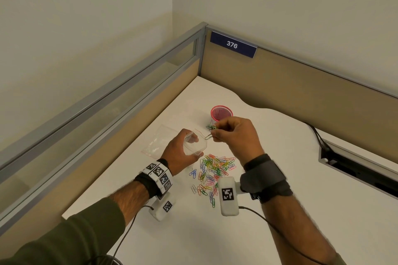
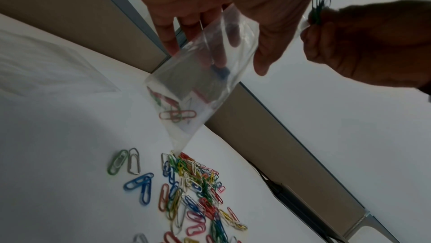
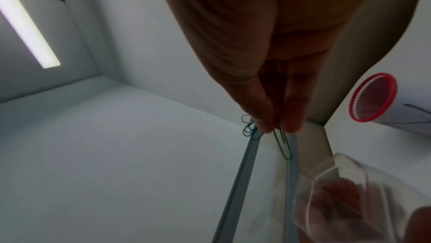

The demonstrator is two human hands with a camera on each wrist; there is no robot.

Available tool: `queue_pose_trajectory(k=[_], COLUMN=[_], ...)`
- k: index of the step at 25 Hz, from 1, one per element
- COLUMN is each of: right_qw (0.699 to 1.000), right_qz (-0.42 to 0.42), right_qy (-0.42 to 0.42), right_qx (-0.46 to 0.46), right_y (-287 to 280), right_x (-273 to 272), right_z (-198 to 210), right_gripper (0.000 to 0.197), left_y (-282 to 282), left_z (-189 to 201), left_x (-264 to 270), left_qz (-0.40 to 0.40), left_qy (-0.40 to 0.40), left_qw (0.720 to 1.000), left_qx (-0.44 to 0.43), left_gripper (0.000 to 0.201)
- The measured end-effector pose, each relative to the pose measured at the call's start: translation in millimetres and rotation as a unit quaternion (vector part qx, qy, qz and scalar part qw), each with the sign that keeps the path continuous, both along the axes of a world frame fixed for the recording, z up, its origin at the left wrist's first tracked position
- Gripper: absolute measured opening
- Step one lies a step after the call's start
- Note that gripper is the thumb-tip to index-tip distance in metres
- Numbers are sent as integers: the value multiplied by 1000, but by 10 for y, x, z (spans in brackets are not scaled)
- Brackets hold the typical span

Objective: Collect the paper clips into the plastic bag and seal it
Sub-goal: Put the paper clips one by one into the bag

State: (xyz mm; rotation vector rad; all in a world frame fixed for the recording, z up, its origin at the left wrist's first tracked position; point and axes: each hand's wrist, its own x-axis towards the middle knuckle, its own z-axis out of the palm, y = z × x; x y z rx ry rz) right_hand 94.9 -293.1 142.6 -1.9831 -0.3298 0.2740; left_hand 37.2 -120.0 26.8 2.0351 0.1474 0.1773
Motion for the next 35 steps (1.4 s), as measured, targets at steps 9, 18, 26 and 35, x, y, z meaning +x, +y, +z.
queue_pose_trajectory(k=[9, 18, 26, 35], right_qw=[994, 884, 868, 862], right_qz=[13, 78, 133, 116], right_qy=[-81, 27, -24, -66], right_qx=[-70, -460, -478, -489], right_y=[153, -407, -244, -231], right_x=[31, 546, 246, 177], right_z=[-98, -1539, -1729, -1739], right_gripper=[12, 43, 30, 19], left_y=[40, 339, 331, 222], left_z=[26, 14, -16, 11], left_x=[-19, -174, -234, -221], left_qz=[1, 33, 41, 34], left_qy=[-17, -23, -10, 0], left_qw=[1000, 999, 999, 999], left_qx=[-19, -24, -22, -20], left_gripper=[44, 46, 45, 44])
